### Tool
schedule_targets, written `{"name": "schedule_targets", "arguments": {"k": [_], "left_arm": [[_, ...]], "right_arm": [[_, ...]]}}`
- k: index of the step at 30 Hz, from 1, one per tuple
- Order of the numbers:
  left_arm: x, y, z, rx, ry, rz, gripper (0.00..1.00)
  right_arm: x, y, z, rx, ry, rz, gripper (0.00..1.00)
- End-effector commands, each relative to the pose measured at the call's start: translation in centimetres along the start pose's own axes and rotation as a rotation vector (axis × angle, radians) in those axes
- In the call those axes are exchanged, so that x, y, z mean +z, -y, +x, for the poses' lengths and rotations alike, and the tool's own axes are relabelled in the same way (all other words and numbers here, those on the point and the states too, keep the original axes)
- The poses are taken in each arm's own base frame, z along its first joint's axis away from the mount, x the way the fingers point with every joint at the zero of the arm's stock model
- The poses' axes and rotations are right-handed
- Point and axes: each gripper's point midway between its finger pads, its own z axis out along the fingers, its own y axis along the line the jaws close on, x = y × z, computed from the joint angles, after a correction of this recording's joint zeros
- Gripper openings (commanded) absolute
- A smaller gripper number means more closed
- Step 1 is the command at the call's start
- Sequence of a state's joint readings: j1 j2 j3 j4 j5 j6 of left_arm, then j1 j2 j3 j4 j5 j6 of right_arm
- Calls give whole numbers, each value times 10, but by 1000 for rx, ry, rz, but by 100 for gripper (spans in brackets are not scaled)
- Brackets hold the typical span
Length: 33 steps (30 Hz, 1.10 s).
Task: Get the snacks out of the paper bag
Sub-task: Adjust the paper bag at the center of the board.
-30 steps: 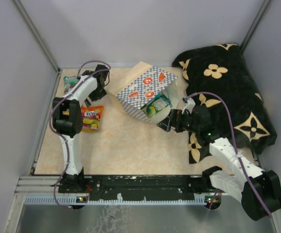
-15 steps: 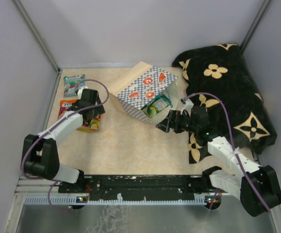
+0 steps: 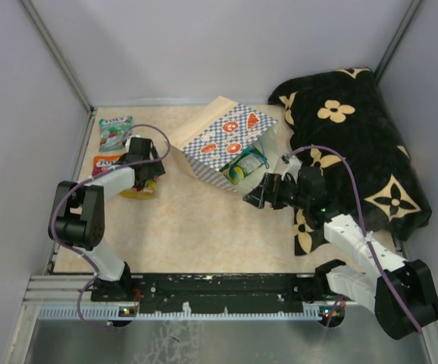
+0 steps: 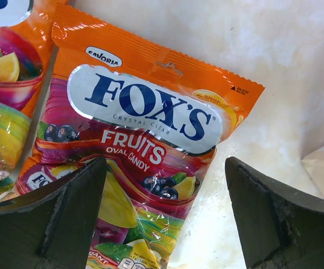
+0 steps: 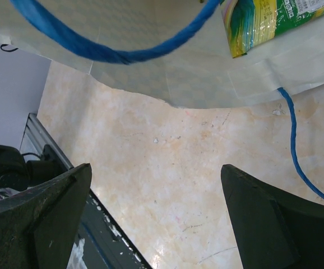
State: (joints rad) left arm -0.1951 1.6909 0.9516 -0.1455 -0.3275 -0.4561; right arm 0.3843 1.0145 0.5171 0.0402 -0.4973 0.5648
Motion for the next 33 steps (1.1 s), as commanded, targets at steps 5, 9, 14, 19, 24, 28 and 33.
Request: {"name": "schedule_targets", "arguments": {"k": [5, 9, 14, 19, 24, 28, 33], "left_arm": [[11, 20, 24, -47, -117, 95, 90], [7, 14, 22, -31, -104, 75, 90], [2, 17, 16, -28, -92, 93, 91], [2, 17, 21, -38, -106, 98, 91], [-1, 23, 19, -45, -106, 126, 91], [-11, 31, 4, -39, -83, 168, 94], [-42, 47, -31, -29, -2, 250, 100]], "right_arm": [[1, -10, -8, -33, 21, -39, 99], [0, -8, -9, -37, 27, -33, 99], [3, -7, -7, -28, 20, -32, 99], [2, -4, -8, -26, 29, -17, 99], [2, 0, -7, -17, 33, 1, 99], [3, 1, -8, -9, 41, 10, 99], [4, 7, -8, 20, 54, 33, 99]]}}
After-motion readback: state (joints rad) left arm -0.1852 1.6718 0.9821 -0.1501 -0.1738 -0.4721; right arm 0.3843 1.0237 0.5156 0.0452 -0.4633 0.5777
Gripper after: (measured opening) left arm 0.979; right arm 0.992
